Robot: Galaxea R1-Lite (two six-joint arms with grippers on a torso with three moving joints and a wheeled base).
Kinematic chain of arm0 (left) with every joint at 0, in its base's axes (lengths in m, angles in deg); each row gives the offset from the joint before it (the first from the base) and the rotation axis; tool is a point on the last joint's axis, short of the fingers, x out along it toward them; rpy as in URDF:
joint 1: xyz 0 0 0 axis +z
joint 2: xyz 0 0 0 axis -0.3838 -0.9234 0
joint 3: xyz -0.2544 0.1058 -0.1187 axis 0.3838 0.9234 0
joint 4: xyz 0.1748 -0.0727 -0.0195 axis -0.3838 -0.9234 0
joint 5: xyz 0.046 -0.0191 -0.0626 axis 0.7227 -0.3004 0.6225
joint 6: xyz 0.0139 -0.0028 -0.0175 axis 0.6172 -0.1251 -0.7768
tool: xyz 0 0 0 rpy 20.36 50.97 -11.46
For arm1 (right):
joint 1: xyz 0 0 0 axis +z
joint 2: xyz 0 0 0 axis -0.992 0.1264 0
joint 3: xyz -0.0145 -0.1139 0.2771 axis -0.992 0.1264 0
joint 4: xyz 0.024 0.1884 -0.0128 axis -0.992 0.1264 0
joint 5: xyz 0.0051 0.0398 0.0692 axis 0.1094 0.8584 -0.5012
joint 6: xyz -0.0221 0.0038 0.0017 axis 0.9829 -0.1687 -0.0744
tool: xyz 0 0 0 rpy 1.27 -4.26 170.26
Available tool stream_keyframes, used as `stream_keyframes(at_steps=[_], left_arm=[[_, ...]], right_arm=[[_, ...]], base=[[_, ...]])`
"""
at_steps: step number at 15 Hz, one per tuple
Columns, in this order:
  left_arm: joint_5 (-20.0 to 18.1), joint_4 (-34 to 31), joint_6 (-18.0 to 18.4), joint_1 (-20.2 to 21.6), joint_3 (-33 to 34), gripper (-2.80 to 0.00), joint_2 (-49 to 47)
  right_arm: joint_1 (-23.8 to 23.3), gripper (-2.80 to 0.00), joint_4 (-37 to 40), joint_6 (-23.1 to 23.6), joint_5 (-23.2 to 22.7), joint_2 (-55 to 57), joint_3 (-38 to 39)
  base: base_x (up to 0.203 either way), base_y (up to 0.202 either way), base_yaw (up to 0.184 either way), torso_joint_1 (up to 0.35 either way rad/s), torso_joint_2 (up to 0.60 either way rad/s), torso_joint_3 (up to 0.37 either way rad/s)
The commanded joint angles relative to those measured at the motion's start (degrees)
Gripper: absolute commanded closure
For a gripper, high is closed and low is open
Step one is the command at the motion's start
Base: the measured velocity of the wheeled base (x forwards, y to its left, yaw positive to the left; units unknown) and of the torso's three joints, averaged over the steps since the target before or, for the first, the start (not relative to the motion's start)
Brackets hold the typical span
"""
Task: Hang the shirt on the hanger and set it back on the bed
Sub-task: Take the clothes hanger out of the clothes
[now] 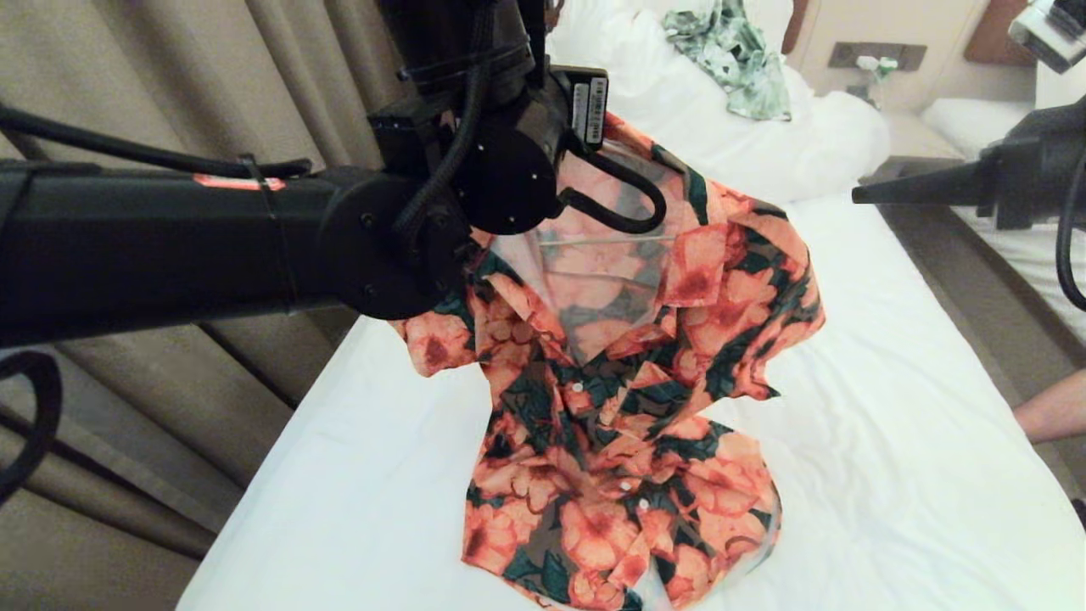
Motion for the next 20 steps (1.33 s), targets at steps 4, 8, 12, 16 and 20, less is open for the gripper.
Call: stream_keyframes(at_steps=[4, 8, 12, 16, 20], left_arm=[[-1.6, -1.7, 0.3, 0.1, -3.4, 0.00, 0.5], [-3.3, -5.1, 1.5, 0.3, -7.8, 0.00, 0.6], [-4.1, -4.9, 2.6, 1.2, -7.9, 0.00, 0.7], [-5.4, -4.8, 3.3, 2.3, -8.0, 0.00, 1.3], [-5.4, -4.7, 3.3, 2.2, -8.0, 0.00, 1.8]], right_arm=[[-0.5, 0.00, 0.1, 0.0, -0.2, -1.9, 1.0], [-1.5, 0.00, -0.1, 0.1, -0.2, -2.7, 3.2], [-2.5, 0.00, -0.1, 0.1, -0.2, -2.7, 3.8], [-2.7, 0.00, -0.1, 0.1, -0.2, -3.1, 4.6], [-2.5, 0.00, -0.1, 0.2, -0.4, -3.5, 5.4]], base=[[0.000, 0.000, 0.000, 0.173, -0.53, -0.367], [0.000, 0.000, 0.000, 0.204, -0.57, -0.366], [0.000, 0.000, 0.000, 0.218, -0.55, -0.337], [0.000, 0.000, 0.000, 0.156, -0.38, -0.225], [0.000, 0.000, 0.000, 0.118, -0.28, -0.151]])
